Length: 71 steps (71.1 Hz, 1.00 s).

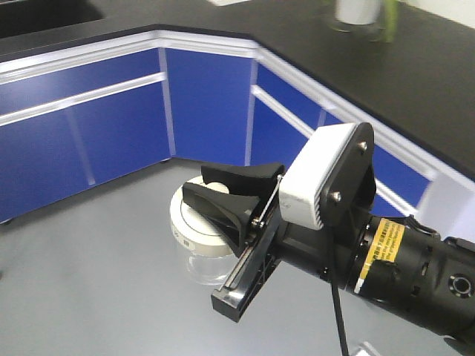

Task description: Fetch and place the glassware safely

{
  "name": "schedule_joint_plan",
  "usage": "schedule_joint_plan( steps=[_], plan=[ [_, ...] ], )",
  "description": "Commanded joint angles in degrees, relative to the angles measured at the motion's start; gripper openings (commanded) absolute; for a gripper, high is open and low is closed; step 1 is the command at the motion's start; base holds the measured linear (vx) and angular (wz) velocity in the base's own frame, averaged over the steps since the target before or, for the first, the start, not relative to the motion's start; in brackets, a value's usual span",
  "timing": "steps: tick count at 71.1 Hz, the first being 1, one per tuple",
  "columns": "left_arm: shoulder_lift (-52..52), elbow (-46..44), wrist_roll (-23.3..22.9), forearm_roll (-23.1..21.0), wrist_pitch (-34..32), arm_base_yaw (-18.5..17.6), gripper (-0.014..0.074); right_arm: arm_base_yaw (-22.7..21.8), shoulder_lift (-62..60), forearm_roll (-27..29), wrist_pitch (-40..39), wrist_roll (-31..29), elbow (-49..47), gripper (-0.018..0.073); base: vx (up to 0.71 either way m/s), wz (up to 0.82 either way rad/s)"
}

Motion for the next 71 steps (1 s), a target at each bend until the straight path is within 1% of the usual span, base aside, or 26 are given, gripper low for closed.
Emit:
schedule_joint_plan(
  steps=[1,71],
  plan=[
    [0.48,-1.68,-0.54,-0.16,-4.08,0.04,-0.0007,0.01,-1.66,0.78,-5.28,-0.2,-1.8,-0.0003,0.21,-0.8],
    [0.48,-1.68,-0.54,-0.16,-4.08,0.04,-0.0007,0.01,-1.66,0.78,-5.28,-0.2,-1.8,-0.0003,0.19,-0.71]
  ],
)
